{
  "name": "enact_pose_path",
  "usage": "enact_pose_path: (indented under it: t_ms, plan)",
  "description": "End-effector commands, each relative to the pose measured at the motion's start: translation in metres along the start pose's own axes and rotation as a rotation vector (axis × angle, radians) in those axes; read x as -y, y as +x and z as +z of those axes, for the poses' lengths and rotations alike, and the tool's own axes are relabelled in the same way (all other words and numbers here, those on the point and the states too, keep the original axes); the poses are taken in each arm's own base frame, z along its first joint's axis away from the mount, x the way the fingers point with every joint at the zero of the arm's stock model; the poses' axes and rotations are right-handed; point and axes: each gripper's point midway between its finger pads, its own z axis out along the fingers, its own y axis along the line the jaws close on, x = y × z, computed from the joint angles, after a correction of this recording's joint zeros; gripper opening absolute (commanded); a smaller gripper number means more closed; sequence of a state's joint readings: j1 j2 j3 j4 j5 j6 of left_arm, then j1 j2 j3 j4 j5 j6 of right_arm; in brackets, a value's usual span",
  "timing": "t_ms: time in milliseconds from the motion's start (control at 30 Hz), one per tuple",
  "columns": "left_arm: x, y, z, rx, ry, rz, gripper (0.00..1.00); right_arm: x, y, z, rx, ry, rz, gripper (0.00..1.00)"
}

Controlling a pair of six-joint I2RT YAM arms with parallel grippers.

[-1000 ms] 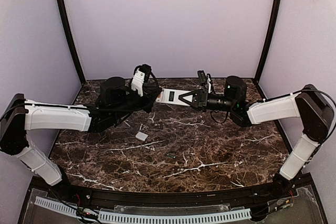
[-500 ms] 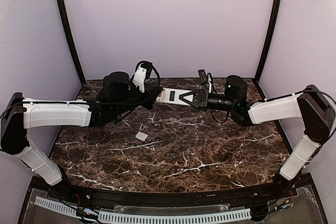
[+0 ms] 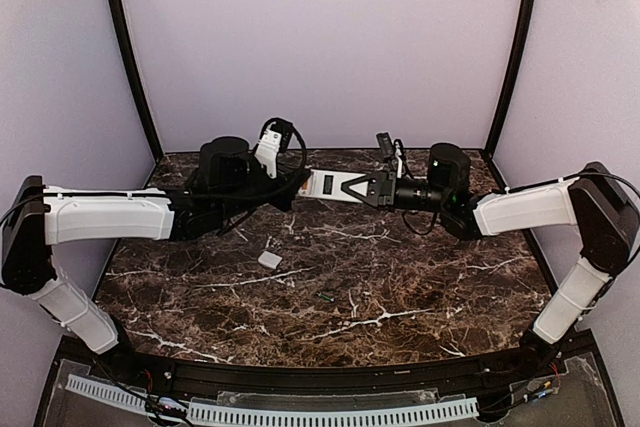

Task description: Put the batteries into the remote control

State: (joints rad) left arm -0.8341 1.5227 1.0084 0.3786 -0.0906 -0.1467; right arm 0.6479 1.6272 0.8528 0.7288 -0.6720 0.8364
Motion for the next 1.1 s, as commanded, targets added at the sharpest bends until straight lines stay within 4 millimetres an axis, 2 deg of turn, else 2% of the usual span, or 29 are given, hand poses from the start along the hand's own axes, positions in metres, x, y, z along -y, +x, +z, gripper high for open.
enact_pose_path:
  t_ms: [0, 333, 467, 667, 1067]
  plan:
    - [-0.008, 0.005, 0.004, -0.036, -0.035, -0.015, 0.0, -0.029, -0.021, -0.003, 0.059, -0.051, -0.093, 0.0]
    - [-0.009, 0.007, 0.007, -0.063, -0.042, -0.051, 0.0, -0.028, -0.02, -0.004, 0.06, -0.032, -0.126, 0.0]
    - [-0.013, 0.015, 0.01, -0.105, -0.067, -0.046, 0.0, -0.031, -0.02, -0.007, 0.07, -0.037, -0.129, 0.0]
    - [-0.019, 0.023, 0.012, -0.123, -0.104, -0.035, 0.14, -0.033, -0.02, -0.008, 0.066, -0.041, -0.123, 0.0]
    - [-0.027, 0.025, 0.014, -0.131, -0.149, -0.019, 0.19, -0.027, -0.017, -0.006, 0.052, -0.023, -0.097, 0.0]
